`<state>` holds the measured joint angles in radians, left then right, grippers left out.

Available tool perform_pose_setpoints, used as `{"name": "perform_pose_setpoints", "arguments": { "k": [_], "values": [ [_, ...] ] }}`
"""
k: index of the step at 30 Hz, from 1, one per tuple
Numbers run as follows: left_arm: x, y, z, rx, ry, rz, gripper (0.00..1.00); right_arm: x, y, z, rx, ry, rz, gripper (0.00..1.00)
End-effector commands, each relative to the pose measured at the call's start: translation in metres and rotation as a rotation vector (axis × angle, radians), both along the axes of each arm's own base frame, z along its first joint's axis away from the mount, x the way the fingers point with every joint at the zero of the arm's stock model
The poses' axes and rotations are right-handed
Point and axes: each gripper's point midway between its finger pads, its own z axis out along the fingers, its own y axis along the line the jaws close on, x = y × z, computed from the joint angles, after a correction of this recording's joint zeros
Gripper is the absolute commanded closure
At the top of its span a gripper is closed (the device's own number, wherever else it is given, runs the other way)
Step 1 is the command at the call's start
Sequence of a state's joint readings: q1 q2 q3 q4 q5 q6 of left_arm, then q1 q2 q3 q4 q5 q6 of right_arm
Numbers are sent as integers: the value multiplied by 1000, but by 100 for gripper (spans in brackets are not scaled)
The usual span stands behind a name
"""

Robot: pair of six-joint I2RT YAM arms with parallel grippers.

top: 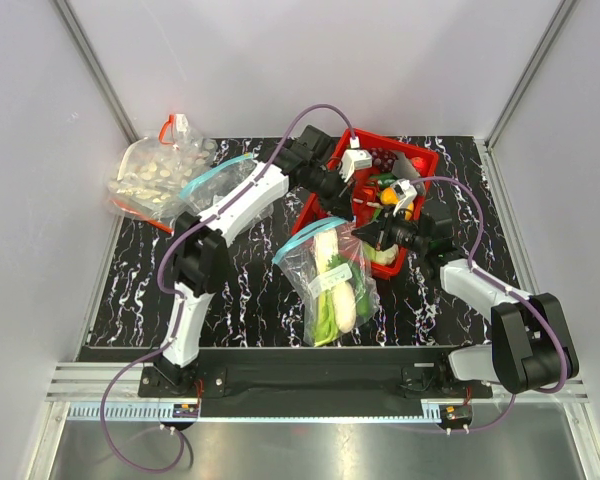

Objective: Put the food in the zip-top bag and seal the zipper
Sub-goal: Zip the zipper food storage bag at the center of the board.

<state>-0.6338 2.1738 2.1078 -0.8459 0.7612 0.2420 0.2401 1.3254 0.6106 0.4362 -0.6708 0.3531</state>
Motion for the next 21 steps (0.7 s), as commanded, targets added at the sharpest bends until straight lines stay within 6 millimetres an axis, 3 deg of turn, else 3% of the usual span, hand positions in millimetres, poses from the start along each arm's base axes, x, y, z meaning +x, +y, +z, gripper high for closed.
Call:
{"name": "perform_pose_setpoints", "arguments": {
  "k": [1, 3, 11, 13, 14, 21],
  "values": [
    [4, -4, 25, -65, -44, -20, 100, 6, -1, 22, 21, -85, -9, 100],
    [4, 0, 22, -63, -42, -14, 100, 9, -5, 21, 17, -78, -40, 100],
    [3, 14, 45, -148, -42, -1, 100, 17, -24, 17, -23, -75, -183, 100],
    [0, 13, 50, -172, -38, -16, 100, 15, -19, 17, -12, -74, -149, 88],
    [-2, 13, 52, -181, -35, -22, 100, 15, -16, 19, -2, -78, -134, 72],
    [-8, 9, 65, -228, -30, -46, 100, 16, -4, 25, 27, -85, -53, 64]
  ]
}}
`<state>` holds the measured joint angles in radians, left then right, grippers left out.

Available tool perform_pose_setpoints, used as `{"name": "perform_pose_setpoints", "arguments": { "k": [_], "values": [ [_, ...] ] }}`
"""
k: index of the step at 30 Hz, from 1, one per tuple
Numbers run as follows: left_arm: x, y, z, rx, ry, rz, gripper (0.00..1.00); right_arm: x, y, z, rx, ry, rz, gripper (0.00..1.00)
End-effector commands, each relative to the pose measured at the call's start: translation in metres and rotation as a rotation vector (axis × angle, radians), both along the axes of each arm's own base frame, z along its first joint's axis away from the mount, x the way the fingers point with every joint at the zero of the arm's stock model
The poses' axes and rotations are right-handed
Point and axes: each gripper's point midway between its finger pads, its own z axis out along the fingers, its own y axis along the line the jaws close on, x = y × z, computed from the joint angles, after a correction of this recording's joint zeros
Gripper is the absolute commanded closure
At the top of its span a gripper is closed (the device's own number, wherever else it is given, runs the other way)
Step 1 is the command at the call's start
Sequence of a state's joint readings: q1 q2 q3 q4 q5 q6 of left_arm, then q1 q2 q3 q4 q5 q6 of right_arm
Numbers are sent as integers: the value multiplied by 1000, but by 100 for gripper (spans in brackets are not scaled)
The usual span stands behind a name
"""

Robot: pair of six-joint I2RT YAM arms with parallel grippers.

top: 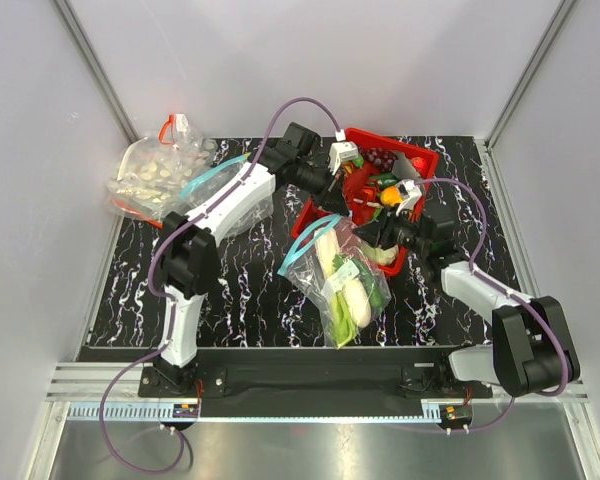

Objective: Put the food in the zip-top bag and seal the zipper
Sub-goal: Zip the zipper food storage bag at the center of the board.

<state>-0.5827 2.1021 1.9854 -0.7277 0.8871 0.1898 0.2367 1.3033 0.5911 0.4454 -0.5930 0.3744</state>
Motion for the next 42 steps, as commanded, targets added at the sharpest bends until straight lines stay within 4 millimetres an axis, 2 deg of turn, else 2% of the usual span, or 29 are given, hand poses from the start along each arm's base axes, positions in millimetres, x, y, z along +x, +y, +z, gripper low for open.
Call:
{"name": "perform_pose_setpoints", "arguments": {
  "k": [1, 7, 11, 14, 17, 18, 22, 29, 30, 31, 35, 36, 37, 38, 42],
  "values": [
    [-7, -2, 50, -118, -79, -36, 100, 9, 6, 28, 32, -91, 36, 62],
    [-8, -4, 56, -140, -74, -43, 100, 6, 13, 43, 68, -122, 85, 43],
    [-7, -6, 61, -156, -73, -37, 100, 4, 12, 46, 70, -139, 84, 39],
    [-10, -7, 69, -181, -68, -50, 100, 5, 5, 54, 59, -183, 56, 40],
    [-13, -8, 77, -200, -71, -56, 100, 6, -1, 61, 76, -222, 47, 51],
    [-14, -8, 79, -203, -71, -60, 100, 6, -3, 62, 80, -231, 45, 52],
    [-19, -8, 83, -211, -72, -72, 100, 9, -1, 68, 105, -259, 79, 48],
    [-21, -8, 83, -205, -73, -74, 100, 6, 12, 63, 142, -230, 196, 43],
    [-21, -9, 83, -204, -68, -74, 100, 7, 13, 64, 147, -230, 199, 45],
    [-22, -9, 83, -205, -67, -76, 100, 8, 13, 62, 148, -221, 199, 52],
    [-22, -12, 83, -202, -67, -77, 100, 9, 15, 67, 168, -226, 213, 68],
    [-22, -12, 81, -194, -67, -72, 100, 10, 15, 68, 173, -224, 210, 75],
    [-20, -13, 80, -185, -72, -60, 100, 11, 15, 67, 173, -211, 204, 91],
    [-14, -13, 74, -164, -83, -42, 100, 15, 13, 68, 171, -212, 186, 98],
    [-9, -11, 67, -123, -84, -9, 100, 15, 7, 65, 180, -213, 158, 100]
  ]
}}
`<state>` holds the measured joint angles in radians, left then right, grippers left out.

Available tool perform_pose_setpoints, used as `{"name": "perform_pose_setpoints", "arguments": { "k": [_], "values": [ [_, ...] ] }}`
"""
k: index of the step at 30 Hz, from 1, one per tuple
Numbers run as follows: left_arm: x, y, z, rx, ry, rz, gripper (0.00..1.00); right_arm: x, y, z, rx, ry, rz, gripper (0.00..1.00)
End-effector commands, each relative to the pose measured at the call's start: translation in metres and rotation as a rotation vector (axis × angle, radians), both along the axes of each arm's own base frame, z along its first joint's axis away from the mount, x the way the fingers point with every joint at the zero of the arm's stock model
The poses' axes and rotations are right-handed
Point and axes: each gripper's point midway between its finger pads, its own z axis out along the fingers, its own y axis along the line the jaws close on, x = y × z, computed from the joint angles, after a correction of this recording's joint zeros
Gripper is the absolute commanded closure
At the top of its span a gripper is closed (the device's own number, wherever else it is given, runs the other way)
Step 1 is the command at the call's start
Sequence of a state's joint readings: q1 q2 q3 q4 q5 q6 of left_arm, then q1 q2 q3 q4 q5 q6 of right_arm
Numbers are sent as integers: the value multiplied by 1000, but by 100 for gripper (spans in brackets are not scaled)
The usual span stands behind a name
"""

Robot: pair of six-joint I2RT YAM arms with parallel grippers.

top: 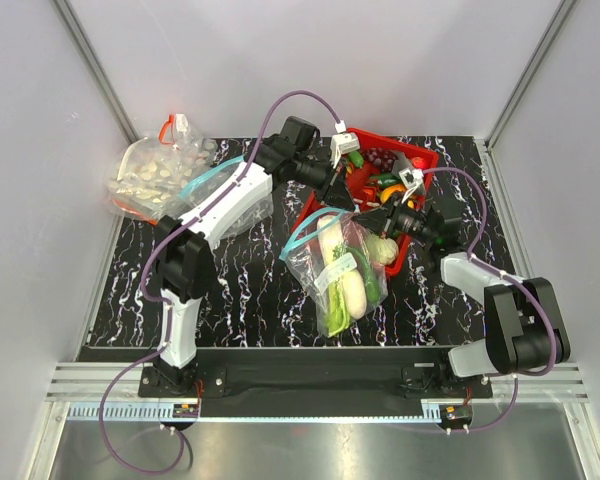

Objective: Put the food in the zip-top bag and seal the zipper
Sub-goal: Zip the zipper food storage bag at the center of the board.

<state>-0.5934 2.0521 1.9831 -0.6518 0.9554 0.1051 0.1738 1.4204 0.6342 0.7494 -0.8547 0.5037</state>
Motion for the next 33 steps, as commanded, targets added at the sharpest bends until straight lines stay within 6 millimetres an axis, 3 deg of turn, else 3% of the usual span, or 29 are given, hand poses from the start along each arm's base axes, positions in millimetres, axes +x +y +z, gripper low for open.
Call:
{"name": "perform_pose_setpoints", "arguments": {
  "k": [1, 6, 12, 13, 14, 15, 16, 22, 27, 33],
  "values": [
    [5, 1, 26, -15, -85, 33, 100, 11, -9, 26, 35, -105, -46, 100],
    [20, 7, 32, -20, -88, 101, 100, 12, -32, 24, 70, -103, -136, 100],
    [23, 11, 35, -44, -81, 115, 100, 8, -31, 20, 65, -94, -115, 97],
    [22, 11, 36, -50, -79, 109, 100, 8, -30, 20, 68, -90, -106, 70],
    [19, 10, 38, -63, -70, 91, 100, 8, -29, 22, 71, -95, -95, 56],
    [19, 9, 40, -72, -67, 89, 100, 8, -28, 25, 75, -105, -89, 48],
    [17, 8, 40, -74, -65, 84, 100, 9, -28, 27, 76, -107, -86, 46],
    [11, 3, 42, -93, -57, 56, 100, 15, -24, 42, 71, -125, -54, 46],
    [6, -1, 44, -104, -55, 35, 100, 18, -20, 41, 84, -114, -17, 44],
    [5, -6, 44, -113, -61, 22, 100, 21, -12, 34, 86, -86, 22, 50]
  ]
}}
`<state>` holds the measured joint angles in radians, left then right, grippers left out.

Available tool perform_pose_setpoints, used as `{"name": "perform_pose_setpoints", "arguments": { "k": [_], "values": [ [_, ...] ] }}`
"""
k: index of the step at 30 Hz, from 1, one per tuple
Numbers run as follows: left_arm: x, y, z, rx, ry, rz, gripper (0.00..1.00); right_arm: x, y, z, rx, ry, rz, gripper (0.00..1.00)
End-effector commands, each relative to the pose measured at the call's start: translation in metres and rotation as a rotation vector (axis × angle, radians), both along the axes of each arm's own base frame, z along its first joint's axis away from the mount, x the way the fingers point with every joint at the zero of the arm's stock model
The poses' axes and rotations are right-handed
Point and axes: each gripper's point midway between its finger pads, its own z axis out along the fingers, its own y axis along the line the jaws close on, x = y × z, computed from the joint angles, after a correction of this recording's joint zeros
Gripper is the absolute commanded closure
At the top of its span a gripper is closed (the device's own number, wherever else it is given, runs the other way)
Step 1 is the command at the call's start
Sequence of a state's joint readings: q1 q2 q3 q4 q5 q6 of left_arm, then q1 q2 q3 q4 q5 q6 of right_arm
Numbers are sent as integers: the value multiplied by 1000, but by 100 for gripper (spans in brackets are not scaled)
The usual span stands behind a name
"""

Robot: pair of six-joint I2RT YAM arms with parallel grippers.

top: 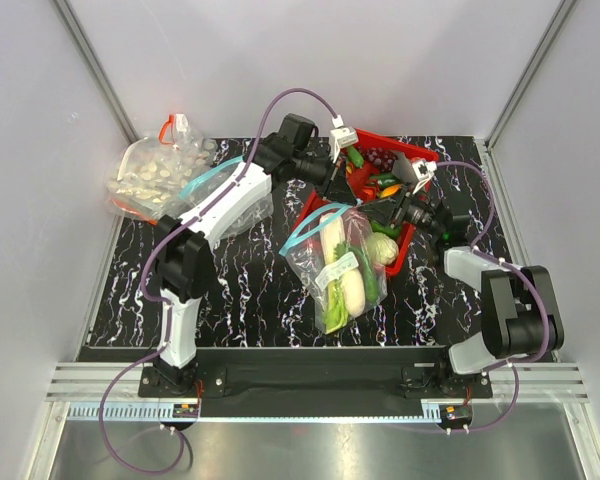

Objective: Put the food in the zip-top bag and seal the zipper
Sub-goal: Zip the zipper food storage bag at the center of the board.

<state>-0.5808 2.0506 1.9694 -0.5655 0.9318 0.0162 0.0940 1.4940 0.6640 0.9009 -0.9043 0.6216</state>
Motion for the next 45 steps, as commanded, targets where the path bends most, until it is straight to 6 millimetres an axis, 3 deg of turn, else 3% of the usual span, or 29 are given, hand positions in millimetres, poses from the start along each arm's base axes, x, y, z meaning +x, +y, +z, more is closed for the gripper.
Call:
{"name": "perform_pose_setpoints", "arguments": {
  "k": [1, 6, 10, 16, 24, 30, 31, 34, 40, 45],
  "values": [
    [-9, -5, 39, -87, -76, -41, 100, 0, 9, 19, 9, -78, 53, 51],
    [-12, -8, 36, -82, -72, -46, 100, -1, 12, 23, 21, -86, 70, 73],
    [-8, -7, 30, -58, -62, -24, 100, -4, 12, 28, 31, -100, 70, 100],
    [0, -1, 32, -43, -80, 20, 100, -4, 3, 29, 36, -110, -9, 100],
    [8, 11, 18, -16, -50, 52, 100, 1, -31, 33, 109, -127, -157, 100],
    [6, 10, 13, -20, -28, 57, 100, 1, -36, 34, 100, -131, -170, 100],
    [5, 9, 16, -36, -25, 45, 100, 0, -34, 34, 96, -128, -151, 95],
    [2, 5, 23, -61, -19, 30, 100, 2, -27, 30, 98, -101, -82, 65],
    [-6, -2, 35, -98, -17, -1, 100, 0, -8, 24, 95, -98, 26, 48],
    [-9, -7, 36, -110, -7, -23, 100, -7, 9, 18, 62, -100, 90, 44]
  ]
}}
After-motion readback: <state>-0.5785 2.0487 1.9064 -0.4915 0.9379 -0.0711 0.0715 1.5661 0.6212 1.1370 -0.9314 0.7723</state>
